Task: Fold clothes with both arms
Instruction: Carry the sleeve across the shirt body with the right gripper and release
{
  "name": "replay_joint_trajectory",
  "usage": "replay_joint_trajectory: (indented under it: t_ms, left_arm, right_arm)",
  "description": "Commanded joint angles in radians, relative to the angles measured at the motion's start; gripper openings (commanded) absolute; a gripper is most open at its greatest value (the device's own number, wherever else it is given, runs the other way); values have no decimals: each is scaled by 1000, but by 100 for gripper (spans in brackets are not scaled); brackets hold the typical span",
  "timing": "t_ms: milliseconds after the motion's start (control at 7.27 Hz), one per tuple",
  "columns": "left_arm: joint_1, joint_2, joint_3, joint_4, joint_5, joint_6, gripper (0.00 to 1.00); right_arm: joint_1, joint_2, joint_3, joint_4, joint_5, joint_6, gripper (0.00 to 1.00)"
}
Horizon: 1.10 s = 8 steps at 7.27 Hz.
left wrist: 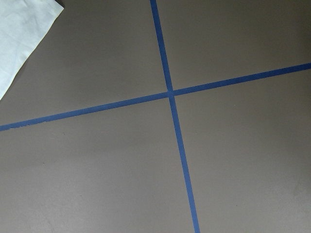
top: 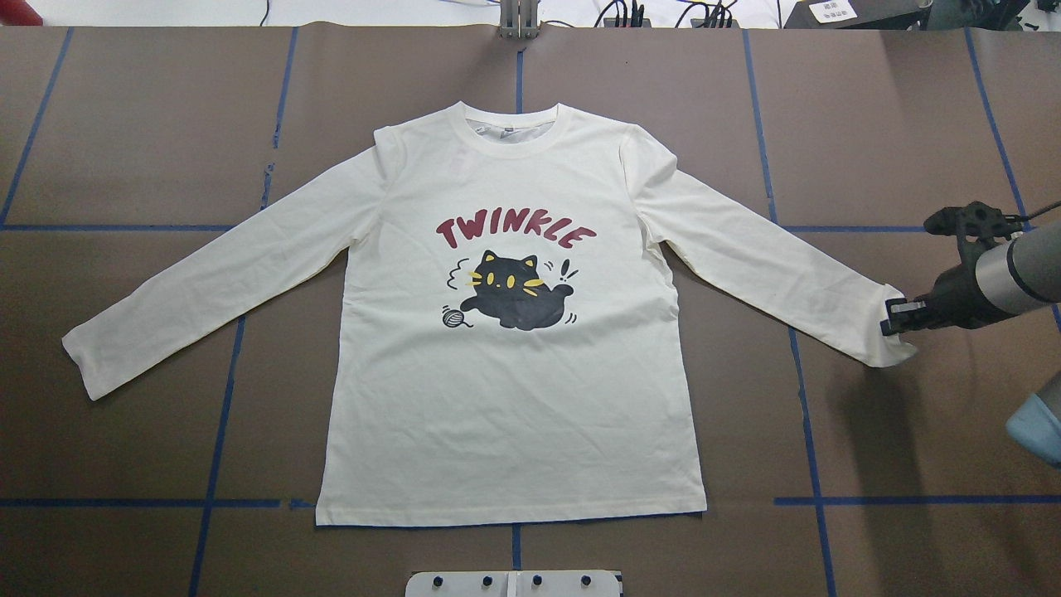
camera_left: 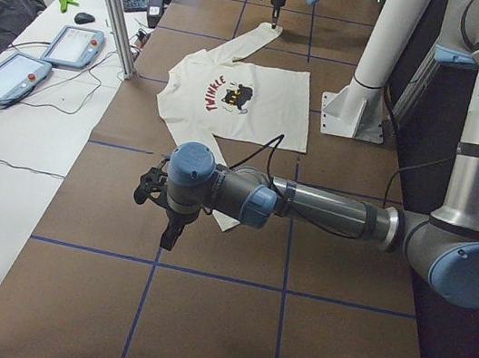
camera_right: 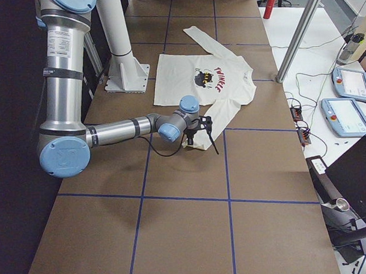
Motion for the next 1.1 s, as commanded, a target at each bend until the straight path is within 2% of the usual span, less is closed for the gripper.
replay_joint_trajectory:
  t_ms: [0, 138, 275, 550, 825, 963]
  left_arm:
    - [0, -5, -1, 1, 0, 0, 100]
    - [0, -5, -2, 1, 0, 0, 100]
    - [-3, -4, -10, 1, 0, 0, 100]
    - [-5, 2, -30, 2, 0, -2, 100]
    - [-7, 4, -35, 1, 2, 0, 100]
    - [-7, 5, -33, 1, 2, 0, 100]
  right_arm:
    - [10, 164, 4, -7, 8, 98, 0]
    - [10, 276, -33, -12, 8, 160, 0]
    - [10, 415, -107, -10, 6, 214, 0]
    - [11, 731, -320, -4, 0, 334, 0]
    - [2, 992, -511, -4, 0, 338, 0]
    - [-22, 1133, -645, 0, -1, 337, 0]
